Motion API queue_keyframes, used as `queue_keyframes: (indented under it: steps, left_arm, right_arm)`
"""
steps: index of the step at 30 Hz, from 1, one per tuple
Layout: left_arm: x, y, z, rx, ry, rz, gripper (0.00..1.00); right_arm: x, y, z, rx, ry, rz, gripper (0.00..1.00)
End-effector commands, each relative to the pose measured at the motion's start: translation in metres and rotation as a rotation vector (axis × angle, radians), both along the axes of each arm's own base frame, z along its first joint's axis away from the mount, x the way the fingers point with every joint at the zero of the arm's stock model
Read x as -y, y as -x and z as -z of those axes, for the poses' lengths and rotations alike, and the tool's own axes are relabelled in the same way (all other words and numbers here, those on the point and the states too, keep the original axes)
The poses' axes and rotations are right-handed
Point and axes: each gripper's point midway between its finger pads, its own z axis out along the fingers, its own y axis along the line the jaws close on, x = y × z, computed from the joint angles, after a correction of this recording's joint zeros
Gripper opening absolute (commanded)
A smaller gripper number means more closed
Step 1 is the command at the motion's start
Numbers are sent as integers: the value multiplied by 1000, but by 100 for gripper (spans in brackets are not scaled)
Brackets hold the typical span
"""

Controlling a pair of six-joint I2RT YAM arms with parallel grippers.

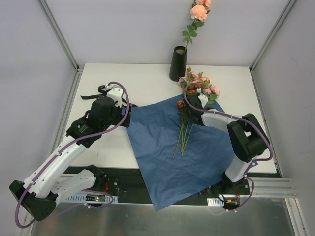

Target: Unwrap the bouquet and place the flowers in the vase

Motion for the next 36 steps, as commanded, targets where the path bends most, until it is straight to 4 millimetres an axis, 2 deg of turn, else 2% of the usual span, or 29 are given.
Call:
queue_keyframes:
  steps: [1,4,8,13,17,20,22,25,30,36]
  left_arm:
    - [3,-2,-11,42,19,13,99]
    - [4,-2,-10,38,19,14,99]
    - [4,-2,-10,39,18,14,99]
    - [4,-2,-10,37,18,14,99]
    - [4,-2,-10,38,19,14,99]
    - [3,-2,-10,40,19,14,99]
    - [3,-2,-10,40,18,13,99]
    - [4,-2,-10,39,18,14,99]
    - [4,-2,-11,39,21,15,99]
    - [3,-1,-12,45,23,14,99]
  right_arm:
    - [-2,-13,-37,109,16,-8,20]
    - [-3,-11,-54,146,20,-19,15]
    - [-7,-7,-67,175,7,-31,6]
    - [-8,-1,-83,204,-4,-37,5]
    - [-5,2,-92,207,-7,-5,10]
    - [-8,5,-96,219,-15,-17,2]
    - [-13,2,-107,260,-39,-42,0]
    - [-17,-2,-131,337,-68,-67,0]
    - [-22,-13,-195,555,-111,-121,0]
    - [-33,-22,-305,936,-106,-257,0]
